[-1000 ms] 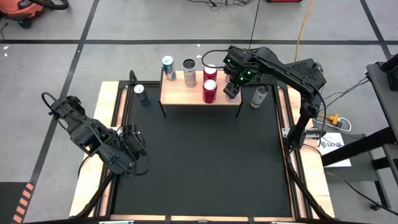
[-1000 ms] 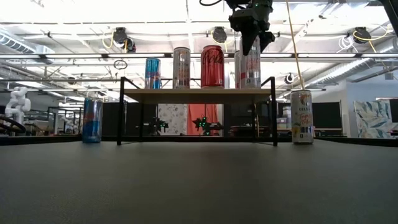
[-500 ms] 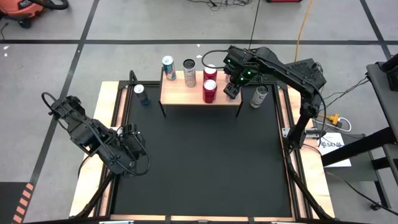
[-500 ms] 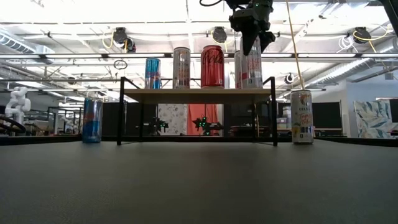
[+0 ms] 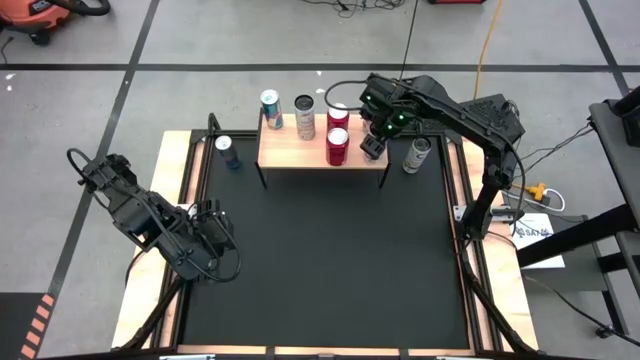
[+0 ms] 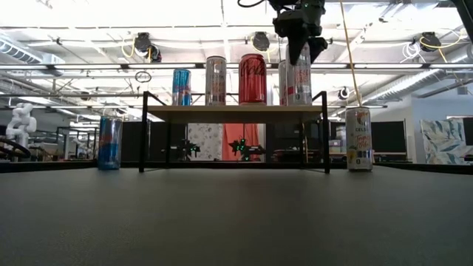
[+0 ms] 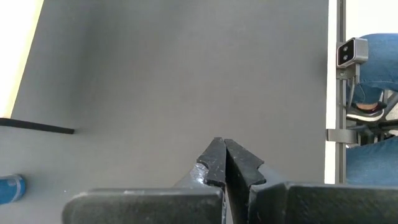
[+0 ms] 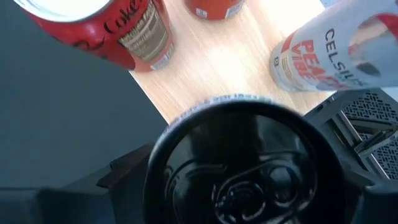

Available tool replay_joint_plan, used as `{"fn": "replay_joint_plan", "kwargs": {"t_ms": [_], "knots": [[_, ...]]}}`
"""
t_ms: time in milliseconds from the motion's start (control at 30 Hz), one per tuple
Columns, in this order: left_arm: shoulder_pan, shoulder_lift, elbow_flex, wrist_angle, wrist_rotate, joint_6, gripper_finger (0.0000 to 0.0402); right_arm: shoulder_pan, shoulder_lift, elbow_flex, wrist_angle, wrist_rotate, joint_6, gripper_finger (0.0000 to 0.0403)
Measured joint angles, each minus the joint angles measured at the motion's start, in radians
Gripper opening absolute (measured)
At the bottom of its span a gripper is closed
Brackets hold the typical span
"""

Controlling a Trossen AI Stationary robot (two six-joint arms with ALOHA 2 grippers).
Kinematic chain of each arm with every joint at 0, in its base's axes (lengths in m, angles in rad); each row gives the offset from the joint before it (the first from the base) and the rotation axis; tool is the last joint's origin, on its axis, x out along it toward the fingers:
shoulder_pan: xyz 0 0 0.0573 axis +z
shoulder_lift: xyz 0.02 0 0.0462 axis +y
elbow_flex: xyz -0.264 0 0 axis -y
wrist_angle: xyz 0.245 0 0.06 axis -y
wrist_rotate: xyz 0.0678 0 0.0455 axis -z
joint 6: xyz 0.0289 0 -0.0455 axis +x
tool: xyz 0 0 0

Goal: Place canned beverage on shelf
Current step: Put the white pink soda can on the shelf aligned with the other white pink soda can

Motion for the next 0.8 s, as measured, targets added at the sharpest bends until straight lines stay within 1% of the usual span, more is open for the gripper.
{"fn": "replay_joint_plan", "kwargs": {"t_ms": [233, 400, 567, 800], "knots": [[0.000, 0.000, 0.000, 0.000, 0.000, 0.000, 0.0000, 0.001, 0.000, 0.032, -0.027, -0.001, 0.007, 0.0318], [0.000, 0.000, 0.000, 0.000, 0.000, -0.006, 0.0000, 0.001, 0.000, 0.085, -0.032, -0.052, 0.027, 0.0318], [0.000, 0.000, 0.000, 0.000, 0.000, -0.006, 0.0000, 0.001, -0.001, 0.155, -0.088, -0.051, 0.045, 0.0318], [0.000, 0.000, 0.000, 0.000, 0.000, -0.006, 0.0000, 0.001, -0.011, 0.213, -0.089, -0.050, 0.053, 0.0318]]}}
